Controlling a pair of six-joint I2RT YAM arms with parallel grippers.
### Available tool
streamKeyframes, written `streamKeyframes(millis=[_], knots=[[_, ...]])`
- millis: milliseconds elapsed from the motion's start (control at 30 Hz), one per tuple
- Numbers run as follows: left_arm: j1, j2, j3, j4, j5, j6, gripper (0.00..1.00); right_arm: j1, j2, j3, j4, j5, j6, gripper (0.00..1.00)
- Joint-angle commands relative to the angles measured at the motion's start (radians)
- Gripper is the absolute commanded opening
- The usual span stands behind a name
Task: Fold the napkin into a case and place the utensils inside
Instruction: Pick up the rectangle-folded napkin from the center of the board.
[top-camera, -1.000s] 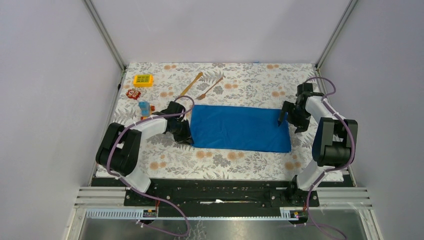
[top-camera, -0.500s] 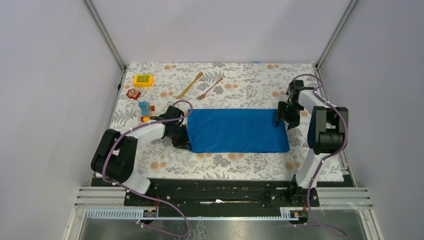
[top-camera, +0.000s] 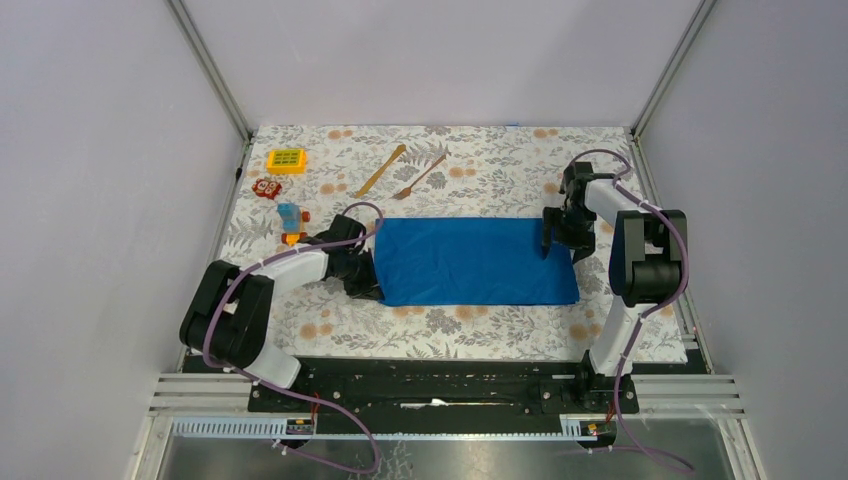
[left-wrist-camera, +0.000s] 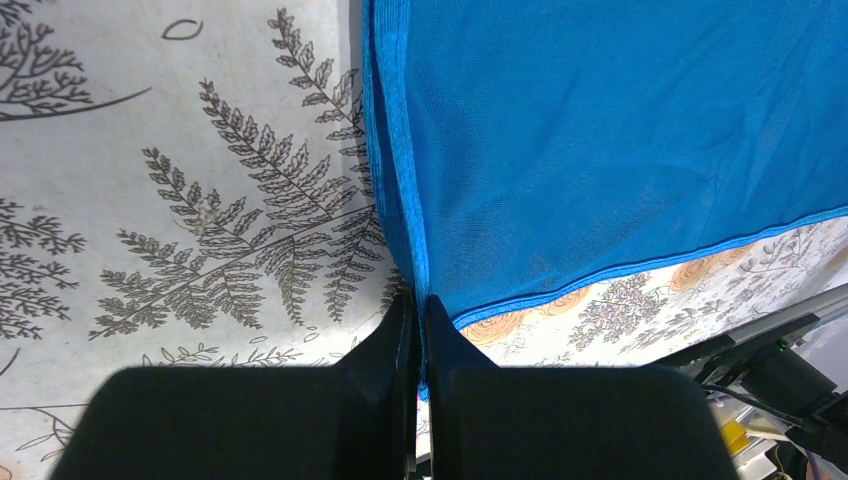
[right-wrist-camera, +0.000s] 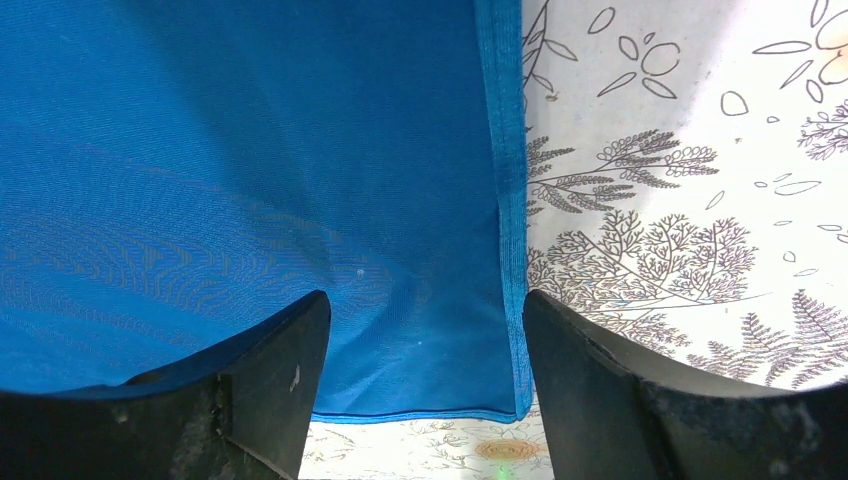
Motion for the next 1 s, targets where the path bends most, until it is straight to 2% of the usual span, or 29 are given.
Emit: streamKeyframes(millis=[0,500,767,967], knots=[[0.002,-0.026,-0.029,0.041,0.004,-0.008,0.0,0.018,0.006,0.007,-0.026,0.038,0.003,0.78],[0.002,-0.074,-0.039,0.031,-0.015,-0.015,0.0,0.019,0.04,-0.051,0.043,0.006,0.01,0.7],[0.002,-0.089,-0.052,0.04,-0.016,-0.029,0.0,0.042,0.001,-0.106,0.116,0.064,0.031,0.52],[0.002,-0.097,-0.063,0.044,-0.017,-0.034,0.0,0.081,0.034,-0.105,0.116,0.134,0.033,0.34]])
